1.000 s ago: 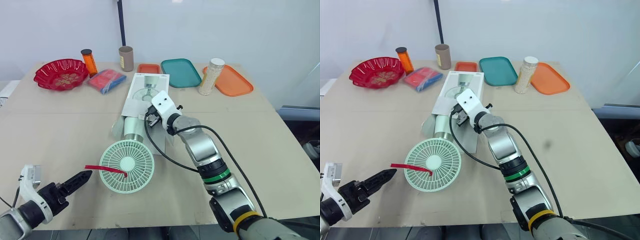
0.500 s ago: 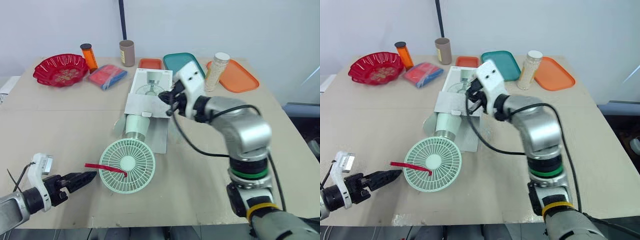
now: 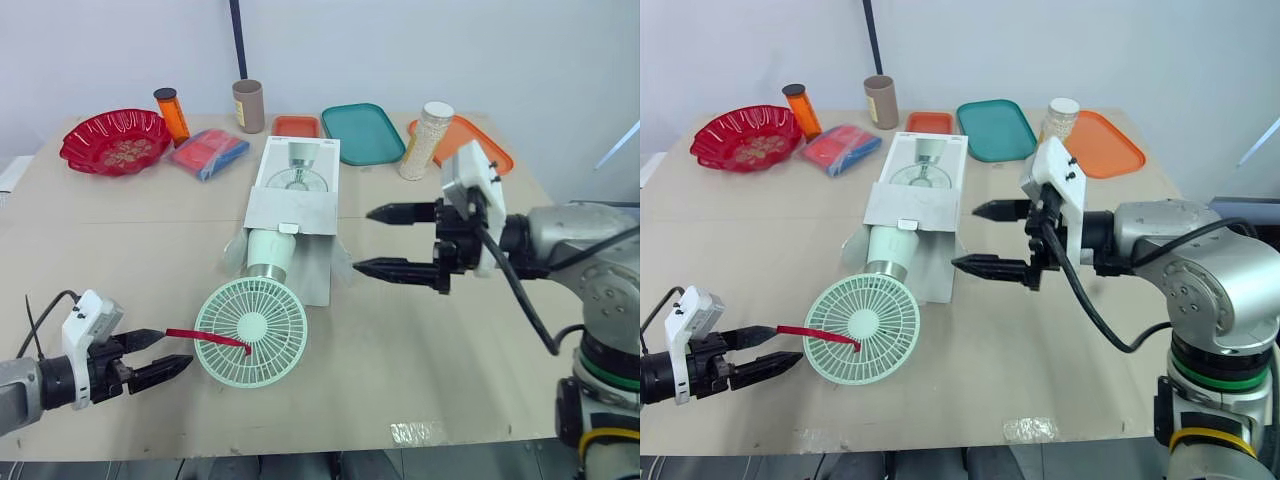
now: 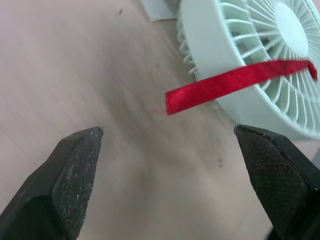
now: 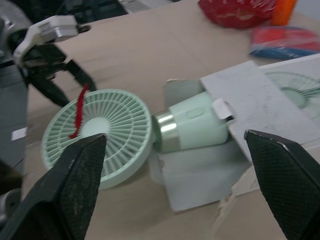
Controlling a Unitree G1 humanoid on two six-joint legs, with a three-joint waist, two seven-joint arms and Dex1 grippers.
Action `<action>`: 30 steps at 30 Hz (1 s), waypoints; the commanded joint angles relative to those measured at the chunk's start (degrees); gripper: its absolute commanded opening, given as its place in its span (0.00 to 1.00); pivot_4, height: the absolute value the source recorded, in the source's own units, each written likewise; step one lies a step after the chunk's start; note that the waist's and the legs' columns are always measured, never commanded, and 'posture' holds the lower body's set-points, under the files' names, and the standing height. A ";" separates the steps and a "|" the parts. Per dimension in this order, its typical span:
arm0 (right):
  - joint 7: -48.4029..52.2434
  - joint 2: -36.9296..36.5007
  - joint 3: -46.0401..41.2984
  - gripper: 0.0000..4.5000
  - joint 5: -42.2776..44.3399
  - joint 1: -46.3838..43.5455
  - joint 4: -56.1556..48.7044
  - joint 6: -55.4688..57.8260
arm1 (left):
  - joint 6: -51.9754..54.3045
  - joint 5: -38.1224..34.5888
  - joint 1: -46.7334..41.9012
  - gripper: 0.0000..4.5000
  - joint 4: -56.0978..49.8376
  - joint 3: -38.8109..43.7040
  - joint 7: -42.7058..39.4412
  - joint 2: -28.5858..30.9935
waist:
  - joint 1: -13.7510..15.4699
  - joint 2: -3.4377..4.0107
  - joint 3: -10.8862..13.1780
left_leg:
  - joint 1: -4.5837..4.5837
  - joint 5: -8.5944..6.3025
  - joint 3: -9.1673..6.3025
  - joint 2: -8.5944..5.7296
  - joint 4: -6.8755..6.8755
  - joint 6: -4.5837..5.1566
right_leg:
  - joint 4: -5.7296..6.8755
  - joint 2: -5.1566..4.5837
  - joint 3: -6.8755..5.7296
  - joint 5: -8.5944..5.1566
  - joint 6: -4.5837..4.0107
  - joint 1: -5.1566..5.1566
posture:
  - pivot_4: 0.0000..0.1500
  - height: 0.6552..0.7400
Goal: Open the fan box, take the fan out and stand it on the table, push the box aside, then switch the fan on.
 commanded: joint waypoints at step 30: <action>5.62 -12.79 3.37 0.97 8.43 1.84 0.43 -12.00 | -94.29 36.08 -36.68 1.00 45.32 -18.15 -27.69 -10.93 | 0.24 -0.06 0.03 | -0.02 0.00 0.04 0.06 0.19 0.31 | 0.03 0.00 -0.03 0.19 0.08 0.15 | 1.00 1.00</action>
